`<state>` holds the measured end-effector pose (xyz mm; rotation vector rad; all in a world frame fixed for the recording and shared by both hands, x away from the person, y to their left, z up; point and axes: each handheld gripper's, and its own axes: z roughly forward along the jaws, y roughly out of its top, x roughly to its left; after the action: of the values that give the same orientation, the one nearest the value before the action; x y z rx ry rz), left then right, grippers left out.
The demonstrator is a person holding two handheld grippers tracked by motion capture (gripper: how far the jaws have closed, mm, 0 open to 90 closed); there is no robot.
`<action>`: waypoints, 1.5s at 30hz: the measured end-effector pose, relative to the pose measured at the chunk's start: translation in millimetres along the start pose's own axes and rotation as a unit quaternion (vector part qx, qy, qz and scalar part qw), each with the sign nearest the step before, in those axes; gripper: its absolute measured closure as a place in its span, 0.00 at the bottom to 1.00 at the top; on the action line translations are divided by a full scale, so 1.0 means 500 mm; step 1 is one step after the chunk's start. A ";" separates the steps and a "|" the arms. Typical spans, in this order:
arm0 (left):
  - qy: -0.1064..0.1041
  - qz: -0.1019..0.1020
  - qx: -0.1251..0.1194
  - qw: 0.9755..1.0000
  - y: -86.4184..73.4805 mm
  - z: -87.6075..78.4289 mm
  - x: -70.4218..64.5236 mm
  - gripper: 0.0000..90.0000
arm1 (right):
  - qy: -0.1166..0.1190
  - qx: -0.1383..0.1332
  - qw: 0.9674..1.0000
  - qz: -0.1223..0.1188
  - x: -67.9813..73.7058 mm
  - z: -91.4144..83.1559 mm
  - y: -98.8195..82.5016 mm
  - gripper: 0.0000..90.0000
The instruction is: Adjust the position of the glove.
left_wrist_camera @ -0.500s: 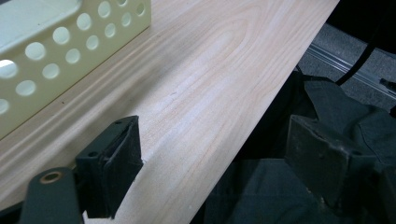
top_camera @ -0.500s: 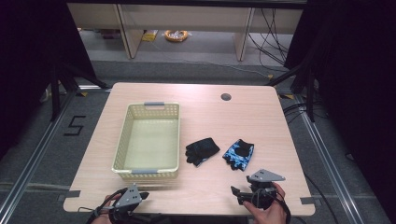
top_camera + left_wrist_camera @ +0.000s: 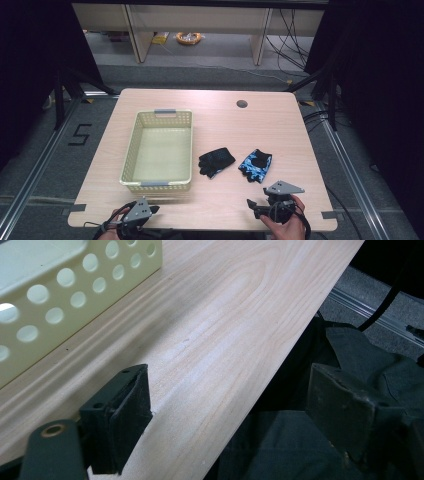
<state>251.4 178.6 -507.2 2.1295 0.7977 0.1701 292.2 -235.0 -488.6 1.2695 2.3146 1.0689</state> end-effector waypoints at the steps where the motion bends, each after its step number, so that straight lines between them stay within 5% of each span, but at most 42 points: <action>1: 0.000 0.000 0.002 1.000 0.000 0.000 0.000 0.20 | -0.004 0.000 1.000 0.001 0.003 -0.002 0.003 0.31; 24: -0.001 0.010 0.002 1.000 0.000 0.001 0.004 0.20 | 0.018 -0.015 0.996 -0.081 0.042 0.065 0.102 0.49; 35: -0.001 0.009 -0.003 1.000 -0.001 0.001 0.003 0.20 | 0.013 0.003 0.997 -0.077 0.057 0.135 0.185 0.48; 36: 0.001 0.003 0.001 1.000 -0.001 0.001 0.002 0.20 | 0.009 -0.002 0.996 -0.093 0.054 0.143 0.192 0.49; 42: 0.003 0.008 0.007 1.000 0.000 -0.001 0.003 0.20 | 0.024 0.010 0.997 -0.074 0.056 0.182 0.218 0.49; 43: -0.002 0.005 -0.006 1.000 0.000 0.001 0.002 0.20 | 0.025 0.016 0.997 -0.076 0.053 0.199 0.230 0.48; 45: 0.003 0.009 0.008 1.000 -0.001 -0.001 0.004 0.20 | 0.027 0.018 0.997 -0.073 0.052 0.213 0.237 0.47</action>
<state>252.5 180.2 -507.4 2.1539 0.7856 0.1802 408.7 -124.2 -472.7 1.0769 2.4351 1.0280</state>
